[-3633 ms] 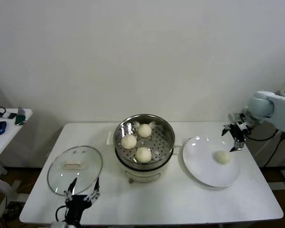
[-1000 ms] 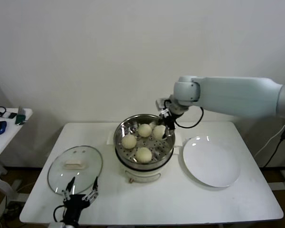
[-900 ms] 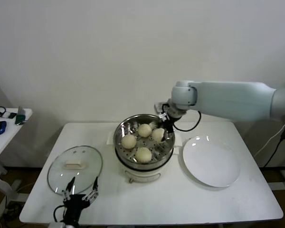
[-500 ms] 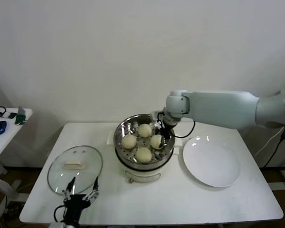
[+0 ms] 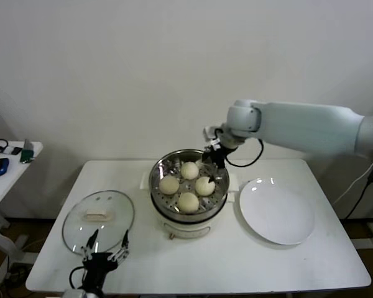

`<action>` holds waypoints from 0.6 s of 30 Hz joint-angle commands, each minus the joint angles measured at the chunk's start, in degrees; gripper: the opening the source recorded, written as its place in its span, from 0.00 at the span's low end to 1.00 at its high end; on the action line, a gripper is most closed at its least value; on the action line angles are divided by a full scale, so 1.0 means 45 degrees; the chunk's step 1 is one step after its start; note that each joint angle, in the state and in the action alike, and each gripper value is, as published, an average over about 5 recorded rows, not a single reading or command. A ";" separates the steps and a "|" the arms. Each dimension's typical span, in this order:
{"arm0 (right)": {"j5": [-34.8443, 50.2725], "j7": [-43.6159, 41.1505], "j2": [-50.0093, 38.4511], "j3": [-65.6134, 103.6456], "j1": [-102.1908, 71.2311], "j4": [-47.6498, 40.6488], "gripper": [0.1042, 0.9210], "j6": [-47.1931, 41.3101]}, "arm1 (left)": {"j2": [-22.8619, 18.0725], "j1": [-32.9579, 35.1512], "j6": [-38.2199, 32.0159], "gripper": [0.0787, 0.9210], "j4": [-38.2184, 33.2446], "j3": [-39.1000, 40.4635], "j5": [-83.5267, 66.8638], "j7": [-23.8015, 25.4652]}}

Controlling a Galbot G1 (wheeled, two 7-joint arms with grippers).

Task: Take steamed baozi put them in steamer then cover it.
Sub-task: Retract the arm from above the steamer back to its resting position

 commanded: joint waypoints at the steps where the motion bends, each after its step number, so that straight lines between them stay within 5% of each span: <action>1: 0.1771 0.3925 -0.3193 0.3517 -0.0657 0.0829 0.88 -0.0901 | 0.0218 -0.0225 -0.0469 0.88 0.0180 -0.0122 0.1531 0.0023; 9: 0.0797 0.8382 -0.6799 1.1557 -0.8114 0.2107 0.88 -0.0295 | 0.0699 -0.0891 -0.0539 0.88 0.0322 -0.0334 0.1889 0.0030; 18: -0.0860 0.8733 -0.8805 2.0550 -1.9357 0.2794 0.88 0.2458 | 0.0658 -0.1194 -0.0703 0.88 0.0635 -0.0191 0.2875 -0.0035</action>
